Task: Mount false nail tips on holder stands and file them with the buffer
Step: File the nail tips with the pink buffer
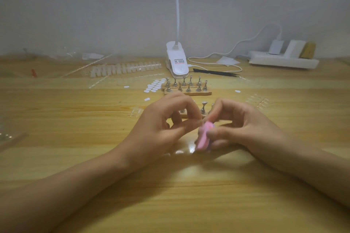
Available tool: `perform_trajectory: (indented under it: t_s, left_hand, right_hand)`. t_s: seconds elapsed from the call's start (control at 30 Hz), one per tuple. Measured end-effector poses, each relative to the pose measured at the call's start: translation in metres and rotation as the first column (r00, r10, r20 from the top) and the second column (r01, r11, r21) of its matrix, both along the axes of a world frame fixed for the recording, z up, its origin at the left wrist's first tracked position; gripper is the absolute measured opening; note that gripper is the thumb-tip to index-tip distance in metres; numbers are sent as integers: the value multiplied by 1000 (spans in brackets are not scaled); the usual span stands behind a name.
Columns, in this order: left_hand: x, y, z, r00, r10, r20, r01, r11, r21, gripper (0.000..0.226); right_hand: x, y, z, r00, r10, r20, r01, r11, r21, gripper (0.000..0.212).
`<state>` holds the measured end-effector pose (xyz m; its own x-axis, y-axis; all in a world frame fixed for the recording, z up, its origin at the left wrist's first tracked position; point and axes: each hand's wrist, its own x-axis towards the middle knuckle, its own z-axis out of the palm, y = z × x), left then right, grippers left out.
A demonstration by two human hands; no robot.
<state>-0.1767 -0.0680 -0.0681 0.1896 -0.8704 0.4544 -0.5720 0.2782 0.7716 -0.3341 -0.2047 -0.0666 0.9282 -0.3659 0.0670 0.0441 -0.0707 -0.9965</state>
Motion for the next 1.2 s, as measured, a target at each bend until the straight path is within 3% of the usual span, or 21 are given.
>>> perform_trajectory:
  t_s: [0.07, 0.2, 0.3, 0.4, 0.5, 0.63, 0.73, 0.83, 0.93, 1.07, 1.2]
  left_hand:
    - [-1, 0, 0, 1000, -3, -2, 3, 1000, 0, 9]
    - [-1, 1, 0, 1000, 15, 5, -15, 1000, 5, 7]
    - [-1, 1, 0, 1000, 4, 0, -4, 1000, 0, 7]
    - [0, 1, 0, 1000, 5, 17, -5, 1000, -12, 10]
    - [0, 1, 0, 1000, -5, 15, 5, 1000, 8, 11]
    - [-1, 1, 1, 1000, 9, 27, -8, 1000, -17, 10]
    - [-1, 1, 1, 1000, 3, 18, -3, 1000, -8, 12]
    - [-1, 1, 1, 1000, 15, 19, -15, 1000, -4, 10]
    - [-1, 1, 1, 1000, -5, 18, 5, 1000, 1, 10]
    - [-1, 0, 1, 1000, -1, 30, 1, 1000, -2, 10]
    - [-3, 1, 2, 999, -13, 42, 14, 1000, -10, 11]
  right_hand:
    - [0, -2, 0, 995, -77, 57, 73, 995, 69, 15]
    - [0, 1, 1, 999, 34, 6, -34, 999, 22, 21]
    - [0, -3, 0, 994, -90, 58, 84, 991, 100, 17]
    - [1, 0, 1, 1000, 11, -5, -11, 1000, 25, 21]
    - [0, -2, 0, 995, -89, 45, 84, 992, 96, 25]
    - [1, -1, 1, 1000, -13, -4, 13, 998, 66, 21]
    - [0, -3, 1, 993, -107, 42, 101, 987, 128, 20]
    - [0, 0, 2, 999, 22, -29, -21, 999, 41, 18]
    - [0, -4, 2, 996, -89, 27, 85, 988, 127, 17]
    - [1, -1, 2, 999, 40, -27, -38, 998, 51, 18]
    - [2, -8, 0, 998, -66, 14, 63, 987, 149, 11]
